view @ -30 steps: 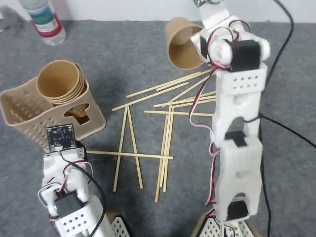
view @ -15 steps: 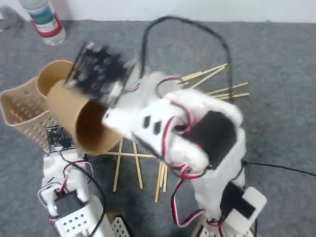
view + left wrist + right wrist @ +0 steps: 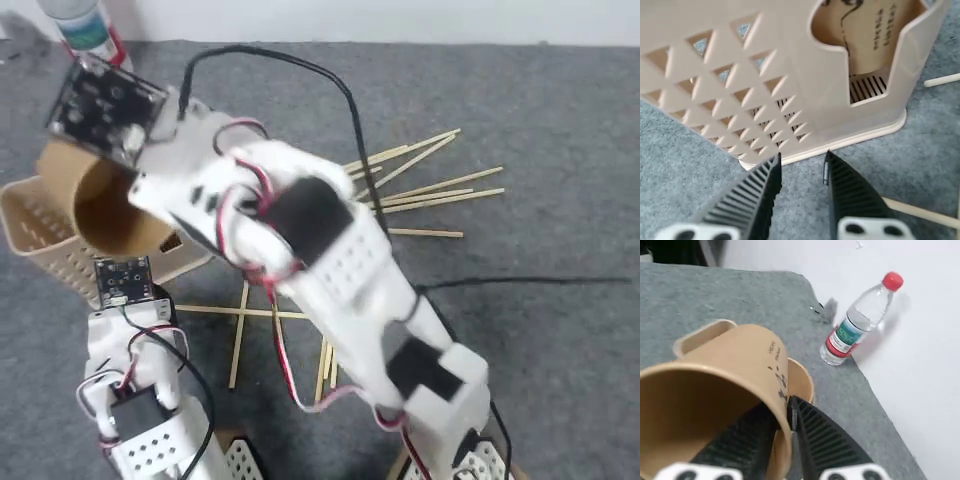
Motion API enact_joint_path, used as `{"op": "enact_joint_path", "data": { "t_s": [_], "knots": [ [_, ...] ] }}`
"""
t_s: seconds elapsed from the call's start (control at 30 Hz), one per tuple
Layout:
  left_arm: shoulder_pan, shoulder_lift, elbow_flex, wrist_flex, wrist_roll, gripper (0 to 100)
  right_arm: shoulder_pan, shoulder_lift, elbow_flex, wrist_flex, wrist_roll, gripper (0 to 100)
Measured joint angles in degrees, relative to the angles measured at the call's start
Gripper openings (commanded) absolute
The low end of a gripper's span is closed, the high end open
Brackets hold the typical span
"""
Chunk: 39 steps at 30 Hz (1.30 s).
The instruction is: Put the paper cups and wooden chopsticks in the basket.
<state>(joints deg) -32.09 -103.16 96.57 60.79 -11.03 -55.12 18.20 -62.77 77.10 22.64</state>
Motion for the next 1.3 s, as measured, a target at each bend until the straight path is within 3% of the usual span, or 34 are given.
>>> {"op": "enact_joint_path", "data": {
  "t_s": [0.4,0.63,0.8,1.3],
  "knots": [
    [0.00,0.00,0.00,0.00,0.00,14,4.04,5.10,0.09,-2.99,0.09,1.3],
    [0.00,0.00,0.00,0.00,0.00,14,4.04,5.80,0.44,-2.99,0.09,20.6],
    [0.00,0.00,0.00,0.00,0.00,14,4.04,7.65,0.44,-4.22,0.09,16.7],
    [0.09,0.00,0.00,0.00,0.00,14,4.04,11.69,0.44,-21.45,0.09,12.5]
  ]
}}
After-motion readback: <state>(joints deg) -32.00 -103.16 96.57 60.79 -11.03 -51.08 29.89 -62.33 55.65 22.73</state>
